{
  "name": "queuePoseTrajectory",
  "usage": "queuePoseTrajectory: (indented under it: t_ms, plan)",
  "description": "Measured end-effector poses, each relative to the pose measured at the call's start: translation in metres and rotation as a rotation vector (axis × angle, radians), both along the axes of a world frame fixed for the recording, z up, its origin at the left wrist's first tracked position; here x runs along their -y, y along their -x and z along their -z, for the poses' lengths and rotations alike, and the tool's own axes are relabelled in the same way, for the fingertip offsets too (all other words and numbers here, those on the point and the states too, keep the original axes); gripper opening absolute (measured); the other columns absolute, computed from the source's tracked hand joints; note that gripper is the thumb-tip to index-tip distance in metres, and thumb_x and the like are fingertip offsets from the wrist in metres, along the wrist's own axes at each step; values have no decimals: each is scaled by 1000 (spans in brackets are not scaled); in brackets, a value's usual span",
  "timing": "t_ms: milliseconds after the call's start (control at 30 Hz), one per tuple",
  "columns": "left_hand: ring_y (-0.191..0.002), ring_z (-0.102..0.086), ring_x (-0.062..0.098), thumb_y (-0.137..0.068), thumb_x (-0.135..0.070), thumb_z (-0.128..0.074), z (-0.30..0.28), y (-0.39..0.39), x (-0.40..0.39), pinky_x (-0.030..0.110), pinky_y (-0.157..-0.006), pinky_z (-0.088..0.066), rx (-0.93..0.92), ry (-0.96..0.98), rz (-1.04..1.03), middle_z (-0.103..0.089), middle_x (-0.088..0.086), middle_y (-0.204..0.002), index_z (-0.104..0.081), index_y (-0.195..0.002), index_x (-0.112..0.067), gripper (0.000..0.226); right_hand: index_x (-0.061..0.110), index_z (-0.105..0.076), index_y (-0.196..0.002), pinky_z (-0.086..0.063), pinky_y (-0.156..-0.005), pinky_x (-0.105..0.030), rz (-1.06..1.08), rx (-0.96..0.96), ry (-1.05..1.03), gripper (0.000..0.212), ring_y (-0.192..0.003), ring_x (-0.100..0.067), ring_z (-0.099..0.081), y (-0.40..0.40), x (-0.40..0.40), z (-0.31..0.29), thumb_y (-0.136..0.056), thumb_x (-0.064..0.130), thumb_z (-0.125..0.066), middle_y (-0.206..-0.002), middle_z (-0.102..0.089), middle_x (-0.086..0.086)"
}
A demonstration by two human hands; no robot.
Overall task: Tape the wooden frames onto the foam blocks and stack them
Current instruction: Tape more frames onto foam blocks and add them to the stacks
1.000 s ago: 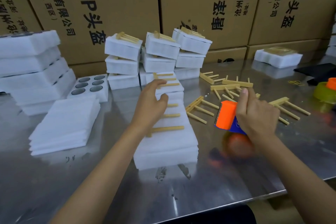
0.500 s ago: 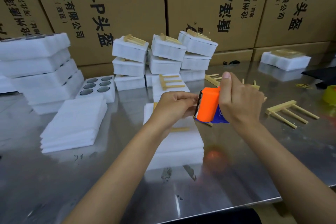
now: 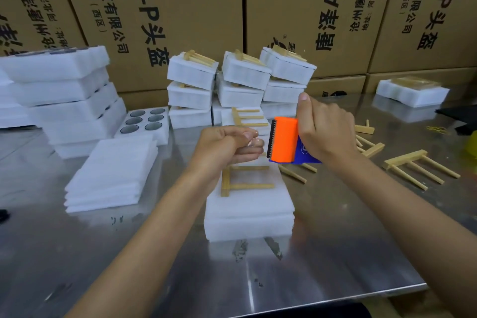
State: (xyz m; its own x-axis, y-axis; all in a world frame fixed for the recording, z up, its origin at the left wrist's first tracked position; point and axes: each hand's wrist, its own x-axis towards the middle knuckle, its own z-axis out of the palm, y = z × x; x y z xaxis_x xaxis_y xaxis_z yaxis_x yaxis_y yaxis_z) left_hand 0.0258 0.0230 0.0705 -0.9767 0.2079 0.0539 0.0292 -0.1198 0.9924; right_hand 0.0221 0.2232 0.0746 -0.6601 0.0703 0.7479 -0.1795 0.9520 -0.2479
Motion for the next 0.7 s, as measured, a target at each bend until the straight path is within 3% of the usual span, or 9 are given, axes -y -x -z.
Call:
queuePoseTrajectory:
  t_ms: [167, 233, 300, 367, 500, 600, 700]
  plan:
    - [-83, -76, 26, -96, 0, -58, -11, 17, 56, 25, -69, -61, -1, -45, -125, -76, 18, -86, -69, -98, 4, 12, 15, -53, -89, -52, -61, -44, 72, 96, -194, 40, -58, -32, -56, 8, -23, 4, -104, 32, -21, -62, -57, -1]
    - [-81, -76, 25, -96, 3, -54, -12, 23, 80, 25, -67, -61, 47, -66, -159, -76, 17, -84, -67, -99, 6, 13, 19, -47, -79, -49, -62, -41, 102, 106, -192, 39, -59, -32, -54, 8, -37, 4, -103, 34, -21, -59, -49, 3]
    - [-82, -76, 24, -96, 4, -53, -7, 25, 96, 24, -66, -60, 95, -64, -145, -76, 17, -87, -68, -100, 6, 15, 26, -39, -69, -40, -62, -38, 83, 143, -71, 41, -60, -26, -48, 8, -46, 2, -100, 40, -18, -58, -41, 10]
    - [-83, -76, 24, -96, 4, -52, -1, 27, 104, 23, -65, -60, 109, -76, -134, -76, 17, -88, -68, -99, 6, 16, 26, -45, -71, -33, -67, -39, 18, 238, 85, 46, -65, -19, -46, 10, -50, 1, -100, 49, -16, -65, -47, 7]
    - [-83, -76, 24, -95, 3, -53, 3, 29, 110, 25, -66, -60, 146, -134, -108, -76, 15, -87, -69, -99, 5, 17, 24, -52, -79, -40, -78, -41, -144, 395, 420, 54, -83, -25, -56, 10, -52, 3, -91, 67, -21, -83, -56, -5]
    - [-83, -76, 24, -95, 0, -56, 1, 29, 114, 26, -67, -60, 132, -131, -97, -76, 15, -86, -71, -94, 4, 16, 11, -57, -81, -44, -77, -43, -180, 419, 458, 66, -78, -28, -61, 5, -50, 2, -90, 68, -26, -79, -62, -10]
    - [-79, -76, 21, -96, -2, -56, -4, 30, 113, 24, -65, -60, 103, -114, -116, -76, 13, -83, -71, -93, 3, 15, 20, -49, -67, -40, -66, -35, -238, 397, 555, 52, -67, -19, -61, 5, -49, 5, -96, 61, -36, -67, -57, -4]
